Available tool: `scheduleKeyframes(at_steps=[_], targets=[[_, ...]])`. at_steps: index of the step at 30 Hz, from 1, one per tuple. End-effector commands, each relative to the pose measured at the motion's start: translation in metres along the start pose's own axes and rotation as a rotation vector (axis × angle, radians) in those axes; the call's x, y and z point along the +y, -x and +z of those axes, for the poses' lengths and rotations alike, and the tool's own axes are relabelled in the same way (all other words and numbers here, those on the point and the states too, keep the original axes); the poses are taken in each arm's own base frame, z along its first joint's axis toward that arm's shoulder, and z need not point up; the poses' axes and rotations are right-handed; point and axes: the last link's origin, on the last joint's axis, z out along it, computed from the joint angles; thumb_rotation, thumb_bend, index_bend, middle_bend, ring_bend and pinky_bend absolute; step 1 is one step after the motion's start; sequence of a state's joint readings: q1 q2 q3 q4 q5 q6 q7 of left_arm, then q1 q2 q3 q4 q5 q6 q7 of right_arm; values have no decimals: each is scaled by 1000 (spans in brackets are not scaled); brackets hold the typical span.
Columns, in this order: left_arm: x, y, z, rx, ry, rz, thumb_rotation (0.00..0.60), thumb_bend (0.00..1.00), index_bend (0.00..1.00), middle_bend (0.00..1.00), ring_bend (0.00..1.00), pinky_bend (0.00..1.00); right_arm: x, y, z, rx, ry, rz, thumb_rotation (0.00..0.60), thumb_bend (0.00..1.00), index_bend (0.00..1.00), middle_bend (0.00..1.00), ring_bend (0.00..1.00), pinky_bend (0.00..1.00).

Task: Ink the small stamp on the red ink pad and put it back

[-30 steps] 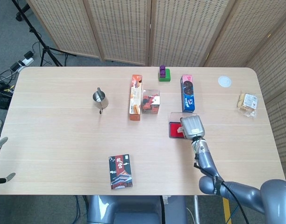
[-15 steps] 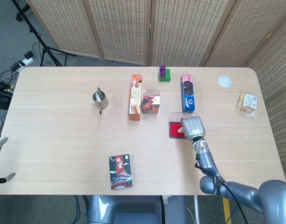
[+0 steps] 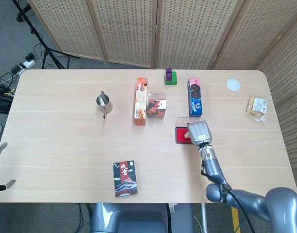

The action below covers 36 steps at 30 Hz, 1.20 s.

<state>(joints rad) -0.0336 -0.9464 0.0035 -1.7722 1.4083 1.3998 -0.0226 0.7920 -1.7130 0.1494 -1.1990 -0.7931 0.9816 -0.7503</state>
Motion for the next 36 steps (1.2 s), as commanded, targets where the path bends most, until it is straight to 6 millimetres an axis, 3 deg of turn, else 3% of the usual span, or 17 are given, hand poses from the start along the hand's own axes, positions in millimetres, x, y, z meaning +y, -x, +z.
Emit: scheduleKeyframes(at_steps=[1,17,25,29,36], targets=[[0,0,0,-1,0,0,600,53,0,0,0,0,-2,1,0,1,-2,2,600,503,597,982,1000,1000],[-1,-1,0,0,-1,-5,600,53,0,0,0,0,-3,1,0,12,-3,-2,600,504,597,982,1000,1000],[-1,-1,0,0,-2,-5,600,52,0,0,0,0,-1,-17,-7,50,-21,53,600,503,597,982,1000,1000],[1,1,0,-3,2,3,600,52,0,0,0,0,10,-34,-15,92,-30,90,600,504,597,982,1000,1000],[3,3,-2,-5,13,10,600,53,0,0,0,0,50,-57,-26,140,18,108,600,504,597,982,1000,1000]])
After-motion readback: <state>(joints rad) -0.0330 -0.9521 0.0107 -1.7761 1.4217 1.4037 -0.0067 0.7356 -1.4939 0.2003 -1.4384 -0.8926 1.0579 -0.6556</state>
